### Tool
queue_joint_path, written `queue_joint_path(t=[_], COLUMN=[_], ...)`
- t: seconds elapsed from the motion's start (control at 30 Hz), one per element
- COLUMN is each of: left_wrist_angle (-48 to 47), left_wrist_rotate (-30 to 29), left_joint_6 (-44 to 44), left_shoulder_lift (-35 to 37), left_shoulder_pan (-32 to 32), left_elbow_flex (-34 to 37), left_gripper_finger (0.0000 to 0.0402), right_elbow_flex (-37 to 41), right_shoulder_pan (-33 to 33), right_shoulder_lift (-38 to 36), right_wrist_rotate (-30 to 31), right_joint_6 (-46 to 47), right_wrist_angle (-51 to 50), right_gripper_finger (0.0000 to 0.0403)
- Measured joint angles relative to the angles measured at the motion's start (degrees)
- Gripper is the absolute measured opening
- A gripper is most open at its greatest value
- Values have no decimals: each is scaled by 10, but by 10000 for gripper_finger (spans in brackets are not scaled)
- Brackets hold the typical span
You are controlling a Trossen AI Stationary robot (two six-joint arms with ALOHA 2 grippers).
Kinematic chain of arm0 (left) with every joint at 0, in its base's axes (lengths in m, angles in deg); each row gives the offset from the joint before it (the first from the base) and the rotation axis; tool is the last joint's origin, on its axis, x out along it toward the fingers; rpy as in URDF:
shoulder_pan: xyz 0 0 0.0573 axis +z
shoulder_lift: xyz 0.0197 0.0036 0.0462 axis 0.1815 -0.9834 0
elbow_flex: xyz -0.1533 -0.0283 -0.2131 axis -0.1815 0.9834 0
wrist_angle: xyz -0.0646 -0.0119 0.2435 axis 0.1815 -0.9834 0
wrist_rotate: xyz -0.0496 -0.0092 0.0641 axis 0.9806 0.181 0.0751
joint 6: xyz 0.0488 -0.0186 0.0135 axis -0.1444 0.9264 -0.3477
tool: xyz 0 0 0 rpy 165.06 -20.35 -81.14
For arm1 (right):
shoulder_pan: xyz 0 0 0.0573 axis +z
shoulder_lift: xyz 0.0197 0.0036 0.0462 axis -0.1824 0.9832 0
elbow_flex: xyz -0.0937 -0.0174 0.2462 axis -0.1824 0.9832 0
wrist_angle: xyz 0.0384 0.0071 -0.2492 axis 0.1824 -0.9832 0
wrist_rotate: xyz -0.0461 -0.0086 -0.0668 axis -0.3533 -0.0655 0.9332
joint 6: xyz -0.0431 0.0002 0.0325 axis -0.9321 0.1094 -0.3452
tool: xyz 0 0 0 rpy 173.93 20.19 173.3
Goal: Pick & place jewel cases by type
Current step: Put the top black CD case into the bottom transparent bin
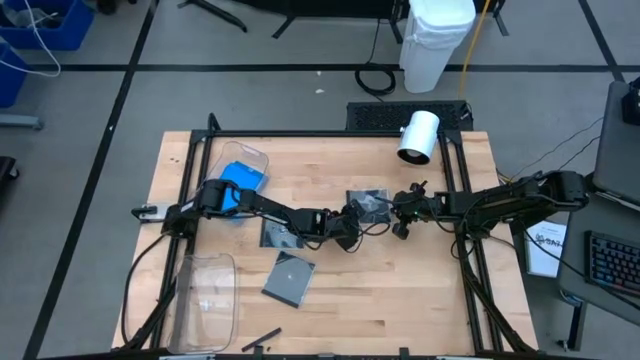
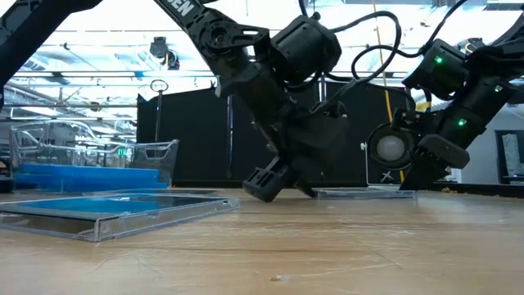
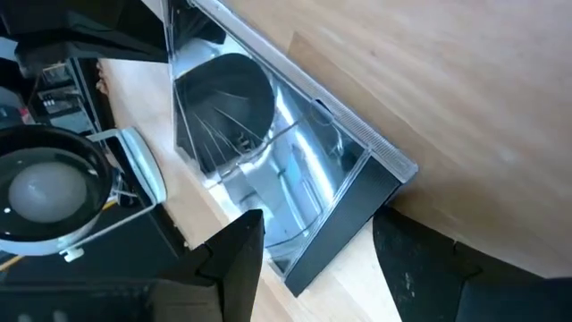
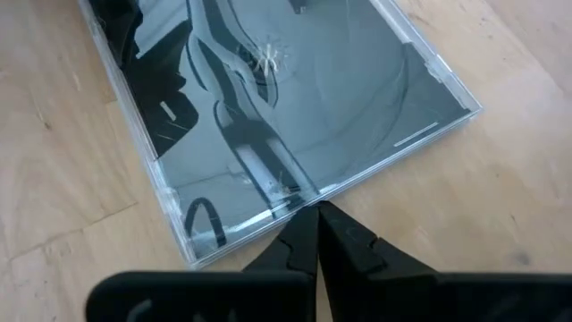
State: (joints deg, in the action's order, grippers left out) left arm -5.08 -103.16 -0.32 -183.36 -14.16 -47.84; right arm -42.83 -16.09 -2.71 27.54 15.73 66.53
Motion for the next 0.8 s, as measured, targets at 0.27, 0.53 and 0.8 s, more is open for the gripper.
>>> queue_joint_path(t=[0.27,0.53,0.8], left_wrist_angle=[1,-7,-7], left_wrist_rotate=[13,22,-2], left_joint_6=[-6,7,-21], left_shoulder_lift=[11,13,14], left_shoulder_pan=[-4,-7,-10], left_elbow_flex=[2,2,2], left_gripper_finger=[211,211,211], right_elbow_flex=[0,0,1], right_shoulder_pan=[0,0,0], right_shoulder_lift=[0,0,1], right_wrist_rotate=[-2,-3,-6], right_joint_6=[-1,-1,-6], right_wrist_angle=[3,10,15], right_gripper_finger=[4,4,4])
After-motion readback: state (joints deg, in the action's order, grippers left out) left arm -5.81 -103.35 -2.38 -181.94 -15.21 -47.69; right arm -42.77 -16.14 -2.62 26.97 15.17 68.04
